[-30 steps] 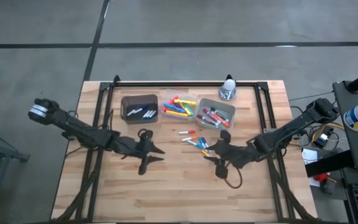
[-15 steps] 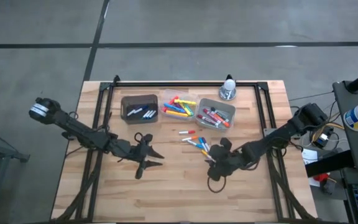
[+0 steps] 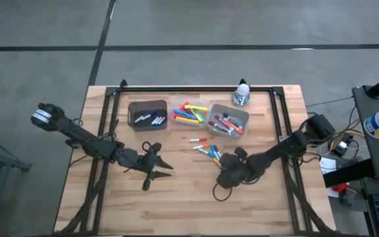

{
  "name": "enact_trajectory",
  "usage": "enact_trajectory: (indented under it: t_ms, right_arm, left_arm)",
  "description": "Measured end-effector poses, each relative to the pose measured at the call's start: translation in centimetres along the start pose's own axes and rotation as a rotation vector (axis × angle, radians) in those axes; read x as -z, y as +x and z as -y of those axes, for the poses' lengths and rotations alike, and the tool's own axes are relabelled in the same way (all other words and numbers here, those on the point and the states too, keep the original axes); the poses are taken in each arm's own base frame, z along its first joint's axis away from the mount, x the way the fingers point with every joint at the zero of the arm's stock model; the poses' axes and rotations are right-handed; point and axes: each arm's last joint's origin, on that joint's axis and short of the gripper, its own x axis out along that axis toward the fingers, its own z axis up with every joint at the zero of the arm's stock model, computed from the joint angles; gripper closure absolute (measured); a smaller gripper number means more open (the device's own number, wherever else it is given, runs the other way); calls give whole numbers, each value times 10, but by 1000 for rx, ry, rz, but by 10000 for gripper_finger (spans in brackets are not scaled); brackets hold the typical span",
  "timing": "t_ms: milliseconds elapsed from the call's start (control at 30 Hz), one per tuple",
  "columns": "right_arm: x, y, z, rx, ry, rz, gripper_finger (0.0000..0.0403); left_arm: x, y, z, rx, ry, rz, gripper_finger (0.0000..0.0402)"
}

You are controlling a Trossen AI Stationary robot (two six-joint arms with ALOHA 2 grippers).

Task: Pick & Place Markers
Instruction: Put the yellow mini marker into the black bin

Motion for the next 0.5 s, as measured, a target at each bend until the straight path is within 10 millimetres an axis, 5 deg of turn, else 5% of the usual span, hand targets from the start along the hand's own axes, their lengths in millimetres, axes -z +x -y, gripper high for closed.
enact_trajectory:
  t_ms: [300,500]
  right_arm:
    - [9,14,-2,28,-1,-60,244]
    - [13,21,-4,22,-23,-99,297]
  left_arm:
    - [-1,0,0,2,-1,8,280]
    - [-1,0,0,0,-7,4,280]
